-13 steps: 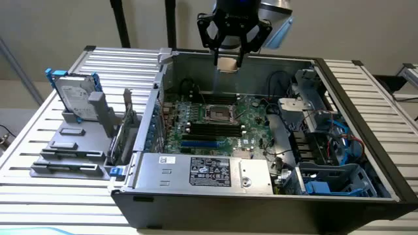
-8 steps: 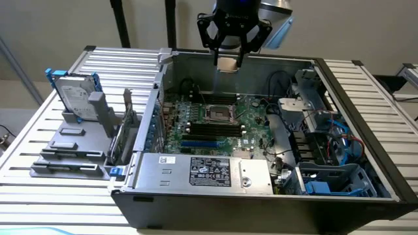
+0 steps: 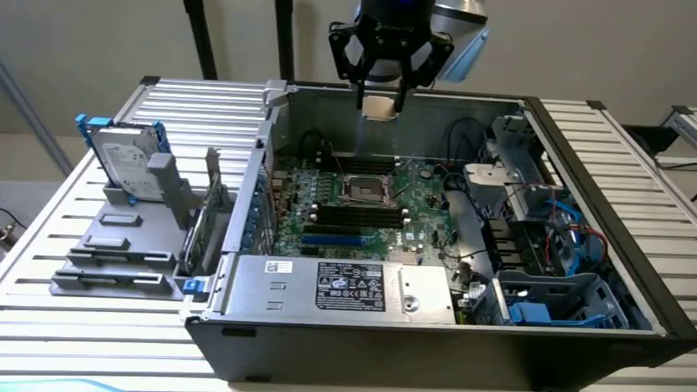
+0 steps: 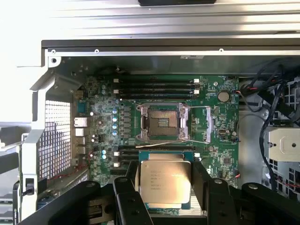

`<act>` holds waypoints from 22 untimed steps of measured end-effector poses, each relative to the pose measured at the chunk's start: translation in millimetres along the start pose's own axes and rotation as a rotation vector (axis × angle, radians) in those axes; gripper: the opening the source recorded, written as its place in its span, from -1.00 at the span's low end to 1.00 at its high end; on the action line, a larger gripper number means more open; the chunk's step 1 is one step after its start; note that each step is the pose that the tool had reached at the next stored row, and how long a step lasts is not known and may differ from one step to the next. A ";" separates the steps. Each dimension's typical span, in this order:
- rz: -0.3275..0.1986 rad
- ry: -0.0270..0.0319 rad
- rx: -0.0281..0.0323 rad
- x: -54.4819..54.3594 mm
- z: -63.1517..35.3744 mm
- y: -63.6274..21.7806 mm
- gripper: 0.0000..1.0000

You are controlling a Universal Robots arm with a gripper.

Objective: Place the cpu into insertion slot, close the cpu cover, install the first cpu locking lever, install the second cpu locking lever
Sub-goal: 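Place the cpu into insertion slot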

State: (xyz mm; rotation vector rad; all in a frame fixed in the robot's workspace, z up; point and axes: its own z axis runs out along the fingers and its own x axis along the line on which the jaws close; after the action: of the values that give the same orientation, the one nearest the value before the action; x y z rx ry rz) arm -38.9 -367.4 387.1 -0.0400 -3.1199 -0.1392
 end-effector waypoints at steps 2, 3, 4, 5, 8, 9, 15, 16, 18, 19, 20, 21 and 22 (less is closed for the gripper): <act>0.000 -0.0002 0.0024 0.1 0.5 3.8 0.09; 0.000 -0.0003 0.0049 0.1 1.1 7.3 0.09; 0.000 -0.0003 0.0084 0.1 1.7 11.1 0.09; 0.000 -0.0005 0.0120 0.2 2.4 14.8 0.09; 0.000 -0.0007 0.0266 -1.8 4.8 24.1 0.09; 0.002 -0.0010 0.0283 -3.4 5.2 24.6 0.09; 0.072 -0.0061 0.0278 -4.9 7.1 24.7 0.09; 0.086 -0.0073 0.0274 -4.9 7.4 24.7 0.09; 0.118 -0.0097 0.0268 -4.9 7.9 24.6 0.09; 0.136 -0.0110 0.0265 -4.9 8.1 24.6 0.09; 0.154 -0.0123 0.0261 -5.0 8.3 24.6 0.09; 0.172 -0.0137 0.0257 -5.0 8.6 24.6 0.09; 0.190 -0.0151 0.0254 -5.0 8.7 24.6 0.09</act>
State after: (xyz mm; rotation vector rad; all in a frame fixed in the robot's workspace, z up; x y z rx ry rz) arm -33.4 -342.3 380.5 -0.3378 -3.1098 -0.0963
